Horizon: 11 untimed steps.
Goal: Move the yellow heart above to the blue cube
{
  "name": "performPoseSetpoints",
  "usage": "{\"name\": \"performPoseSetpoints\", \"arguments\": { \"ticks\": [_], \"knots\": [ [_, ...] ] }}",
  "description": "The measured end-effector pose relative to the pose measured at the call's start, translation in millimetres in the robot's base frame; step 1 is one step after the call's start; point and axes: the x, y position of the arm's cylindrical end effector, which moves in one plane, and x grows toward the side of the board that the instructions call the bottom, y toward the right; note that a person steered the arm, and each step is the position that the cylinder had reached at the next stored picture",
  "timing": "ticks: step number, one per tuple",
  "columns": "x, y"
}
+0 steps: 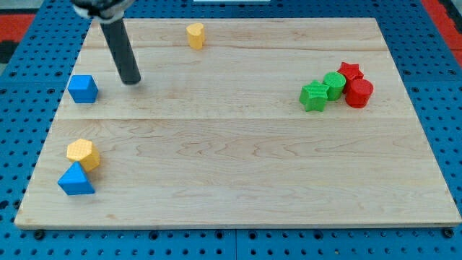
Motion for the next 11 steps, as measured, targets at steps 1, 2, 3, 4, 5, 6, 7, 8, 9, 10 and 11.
{"name": "performPoseSetpoints", "arguments": {
  "ticks": [1, 2, 3, 4, 5, 6, 7, 8, 9, 10, 11],
  "knots": [
    [-5, -71],
    [62, -55],
    [114, -44],
    [134, -36],
    [79, 55],
    [5, 170],
    [-61, 198],
    [-95, 136],
    [-100, 124],
    [-119, 143],
    [-100, 79]
  ]
}}
